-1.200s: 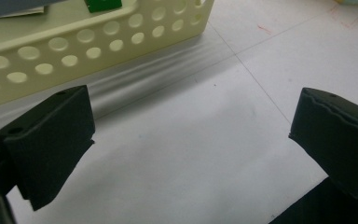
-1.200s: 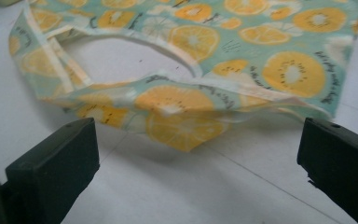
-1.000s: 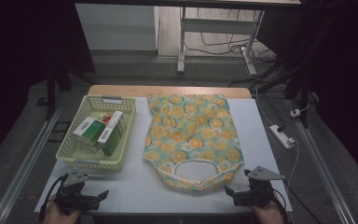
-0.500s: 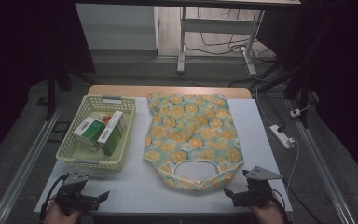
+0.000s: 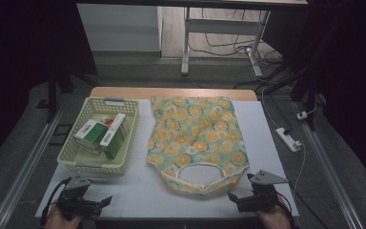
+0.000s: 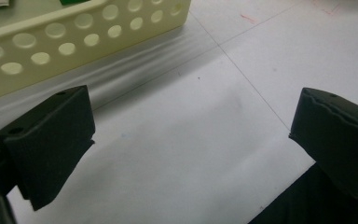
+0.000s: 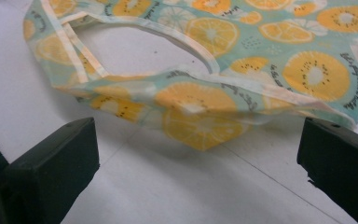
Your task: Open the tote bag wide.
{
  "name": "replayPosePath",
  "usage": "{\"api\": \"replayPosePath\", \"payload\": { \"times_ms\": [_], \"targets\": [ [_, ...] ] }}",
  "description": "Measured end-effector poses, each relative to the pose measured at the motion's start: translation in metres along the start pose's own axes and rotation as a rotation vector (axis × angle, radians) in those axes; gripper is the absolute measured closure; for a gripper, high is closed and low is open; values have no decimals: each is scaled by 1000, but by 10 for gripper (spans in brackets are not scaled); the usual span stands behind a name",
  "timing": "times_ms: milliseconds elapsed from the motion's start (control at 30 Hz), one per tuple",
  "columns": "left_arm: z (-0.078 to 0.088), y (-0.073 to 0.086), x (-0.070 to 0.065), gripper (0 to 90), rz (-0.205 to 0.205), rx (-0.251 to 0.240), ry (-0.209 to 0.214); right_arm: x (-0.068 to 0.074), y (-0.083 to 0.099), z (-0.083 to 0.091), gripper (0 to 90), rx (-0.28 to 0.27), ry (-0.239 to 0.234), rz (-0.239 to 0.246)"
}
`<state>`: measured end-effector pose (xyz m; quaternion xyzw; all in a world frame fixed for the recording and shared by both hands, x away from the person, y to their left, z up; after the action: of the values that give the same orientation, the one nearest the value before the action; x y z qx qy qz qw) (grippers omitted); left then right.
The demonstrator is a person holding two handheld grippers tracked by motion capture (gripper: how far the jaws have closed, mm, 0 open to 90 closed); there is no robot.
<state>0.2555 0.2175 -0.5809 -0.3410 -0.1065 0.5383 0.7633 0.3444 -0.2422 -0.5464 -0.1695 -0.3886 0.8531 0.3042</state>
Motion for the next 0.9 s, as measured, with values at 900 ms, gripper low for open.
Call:
{"api": "replayPosePath", "payload": {
  "times_ms": [900],
  "targets": [
    [0, 0, 1, 0, 22, -3, 16, 24, -24, -10, 0, -12, -65, 101]
  ]
}}
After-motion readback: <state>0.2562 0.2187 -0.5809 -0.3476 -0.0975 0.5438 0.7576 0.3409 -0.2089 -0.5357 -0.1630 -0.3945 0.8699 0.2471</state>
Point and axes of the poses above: each handheld gripper's, and its own axes: z roughly backward along the jaws, y roughly out of its underside, x roughly to its left, the point moved 8 cm from there along -z, roughly forward along the jaws, and after that the axes turned 5 degrees about z, right-handed, at the moved point
